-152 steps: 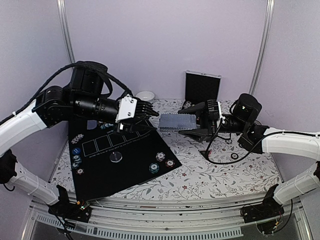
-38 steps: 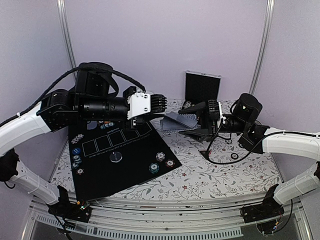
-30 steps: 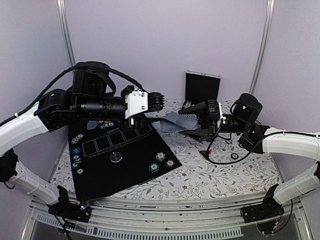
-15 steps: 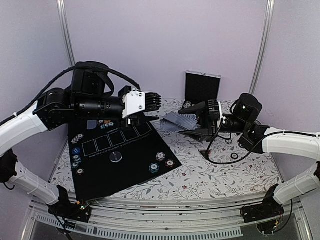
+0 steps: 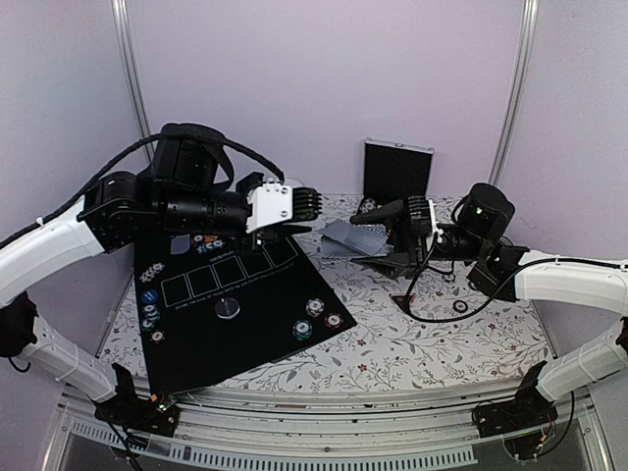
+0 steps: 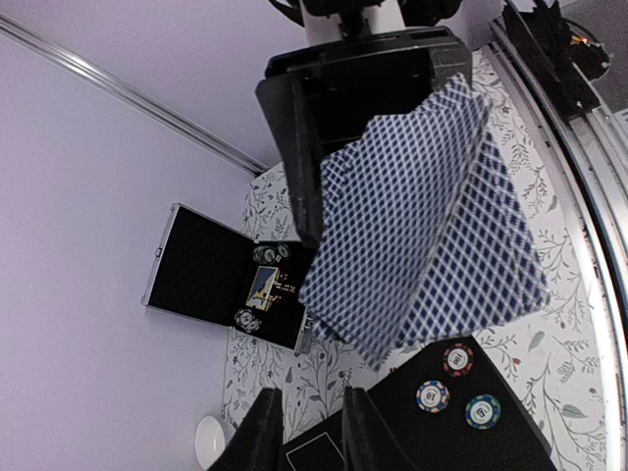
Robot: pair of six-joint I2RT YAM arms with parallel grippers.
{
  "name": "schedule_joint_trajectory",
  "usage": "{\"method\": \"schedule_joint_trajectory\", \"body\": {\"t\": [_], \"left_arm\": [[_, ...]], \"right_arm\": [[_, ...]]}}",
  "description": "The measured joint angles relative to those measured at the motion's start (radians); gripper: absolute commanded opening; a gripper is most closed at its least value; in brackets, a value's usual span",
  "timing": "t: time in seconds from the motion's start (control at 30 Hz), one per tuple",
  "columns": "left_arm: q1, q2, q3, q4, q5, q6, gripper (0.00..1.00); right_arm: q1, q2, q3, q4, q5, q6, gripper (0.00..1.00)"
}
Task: Distribute texas hold em gaming equipment
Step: Pick up the poker card from the face-down deck piles.
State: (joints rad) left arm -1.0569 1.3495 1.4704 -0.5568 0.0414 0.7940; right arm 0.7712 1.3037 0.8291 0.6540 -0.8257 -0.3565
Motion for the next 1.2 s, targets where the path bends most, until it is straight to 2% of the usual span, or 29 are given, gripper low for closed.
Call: {"method": "schedule_joint_trajectory", "body": {"t": [0.2,1.2], "left_arm": [[0.038,-0.032,-0.002,0.054,0.022,-0.006,0.25],[0.039,0.001,-0.002,0.056,0.127,-0.009,0.26]], "right_arm": [[0.0,0.0,0.0,0.0,0.0,0.0,0.59],[0.0,0.0,0.0,0.0,0.0,0.0,0.59]]}}
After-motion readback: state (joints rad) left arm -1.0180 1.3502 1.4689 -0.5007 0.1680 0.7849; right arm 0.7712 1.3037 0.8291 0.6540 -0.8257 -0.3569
